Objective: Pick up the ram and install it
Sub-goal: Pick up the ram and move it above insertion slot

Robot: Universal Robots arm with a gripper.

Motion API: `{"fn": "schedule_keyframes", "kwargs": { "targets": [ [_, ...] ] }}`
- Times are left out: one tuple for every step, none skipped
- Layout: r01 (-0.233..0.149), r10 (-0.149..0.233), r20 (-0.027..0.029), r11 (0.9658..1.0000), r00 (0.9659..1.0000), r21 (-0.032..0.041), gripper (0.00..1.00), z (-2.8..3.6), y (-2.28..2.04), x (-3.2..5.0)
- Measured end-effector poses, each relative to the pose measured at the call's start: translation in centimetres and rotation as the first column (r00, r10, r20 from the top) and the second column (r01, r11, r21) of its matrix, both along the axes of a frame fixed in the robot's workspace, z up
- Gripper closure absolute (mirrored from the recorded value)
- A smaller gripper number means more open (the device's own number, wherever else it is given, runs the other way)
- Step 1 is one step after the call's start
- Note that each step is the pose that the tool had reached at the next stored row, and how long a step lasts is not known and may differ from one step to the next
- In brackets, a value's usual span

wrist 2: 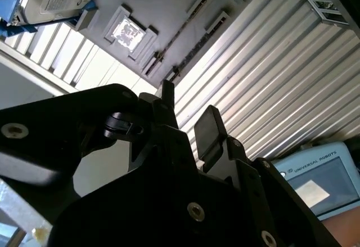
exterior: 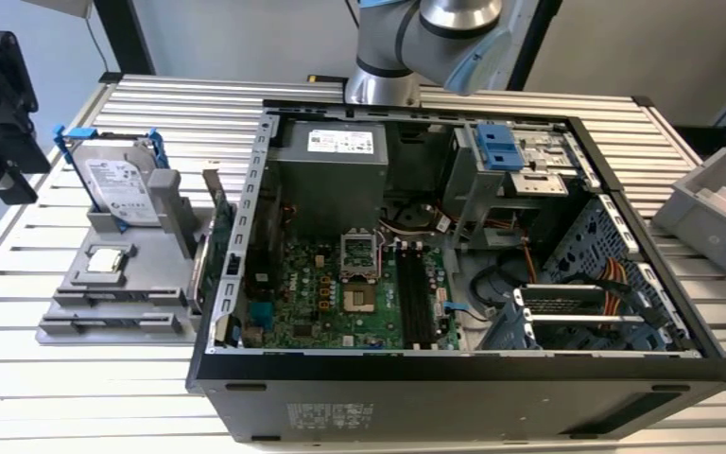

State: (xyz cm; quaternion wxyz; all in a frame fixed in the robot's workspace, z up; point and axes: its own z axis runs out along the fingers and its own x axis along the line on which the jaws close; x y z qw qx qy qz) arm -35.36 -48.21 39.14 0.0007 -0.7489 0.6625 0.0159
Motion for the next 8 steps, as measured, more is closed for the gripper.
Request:
{"fn": "schedule_keyframes", "kwargs": {
  "targets": [
    [0.011,-0.011,0.0,0.9999,0.9999,0.0,0.0,-0.04,0.0,0.0],
    [0.021,-0.021,0.0001,0.9998,0.9998,0.0001,0.0,-0.09,0.0,0.0],
    [0.033,-0.033,0.0001,0.9995,0.9995,0.0001,0.0,-0.15,0.0,0.0],
    [0.041,-0.041,0.0,0.9992,0.9992,0.0,0.0,-0.21,0.0,0.0],
    [0.05,-0.05,0.0001,0.9988,0.9988,0.0001,0.0,-0.29,0.0,-0.01],
    [0.058,-0.058,0.0001,0.9983,0.9983,0.0001,0.0,-0.38,-0.01,-0.01],
    [0.066,-0.066,0.0001,0.9978,0.9978,0.0002,0.0,-0.47,-0.01,-0.01],
    [0.074,-0.074,0.0,0.9973,0.9973,0.0,0.0,-0.55,-0.01,-0.01]
  ]
}}
